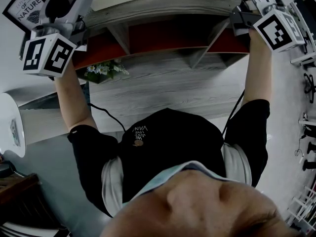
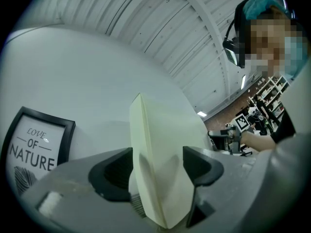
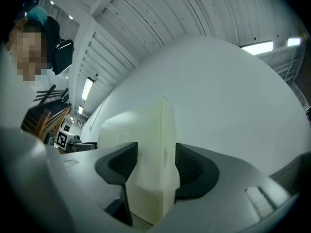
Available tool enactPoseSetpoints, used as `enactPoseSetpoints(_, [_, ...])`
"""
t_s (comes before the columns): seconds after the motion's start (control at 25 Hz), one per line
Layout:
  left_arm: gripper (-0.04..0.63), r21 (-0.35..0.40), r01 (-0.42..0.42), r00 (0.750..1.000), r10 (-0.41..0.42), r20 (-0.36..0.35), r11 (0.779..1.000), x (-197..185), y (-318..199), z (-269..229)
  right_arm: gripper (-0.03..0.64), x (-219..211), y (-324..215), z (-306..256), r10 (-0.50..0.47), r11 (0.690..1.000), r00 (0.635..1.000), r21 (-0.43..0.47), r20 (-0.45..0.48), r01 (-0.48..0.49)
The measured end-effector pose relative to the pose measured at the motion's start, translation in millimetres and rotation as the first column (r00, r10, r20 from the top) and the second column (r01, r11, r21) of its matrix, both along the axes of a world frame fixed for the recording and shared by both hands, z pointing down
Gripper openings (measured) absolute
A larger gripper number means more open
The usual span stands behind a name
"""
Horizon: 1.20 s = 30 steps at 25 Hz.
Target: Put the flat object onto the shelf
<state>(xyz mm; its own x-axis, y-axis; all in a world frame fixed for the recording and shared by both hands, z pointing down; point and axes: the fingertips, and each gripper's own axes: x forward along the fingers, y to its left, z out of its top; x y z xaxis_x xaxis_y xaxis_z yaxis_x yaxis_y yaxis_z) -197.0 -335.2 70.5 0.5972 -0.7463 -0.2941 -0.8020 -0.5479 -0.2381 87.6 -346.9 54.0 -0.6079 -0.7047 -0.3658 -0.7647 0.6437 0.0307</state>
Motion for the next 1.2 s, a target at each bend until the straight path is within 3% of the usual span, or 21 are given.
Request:
enactPoseSetpoints(0.72, [0.318, 0.013, 0.001, 1.0, -0.001, -0.025, 1.0, -3.5, 30.0, 8.4, 0.245, 1.6, 35.3, 8.3, -0.01, 1.0, 0.999, 0.019, 0.037, 0.01])
enactPoseSetpoints(0.96, [0.316, 0.026, 0.001, 0.999, 0.0, -0.039, 1.0, 0.9, 49.9, 16.2, 0.179, -4.8, 55.3, 12.0, -0.013, 0.999, 1.0, 0.041, 0.027, 0.012])
enactPoseSetpoints(1.2, [0.229, 0.025, -0.02, 0.999, 0.021, -0.046, 0.999, 8.2, 69.2, 24.7, 0.109, 0.0, 74.0, 16.0, 0.01, 0.999, 0.999, 0.046, 0.041, -0.012])
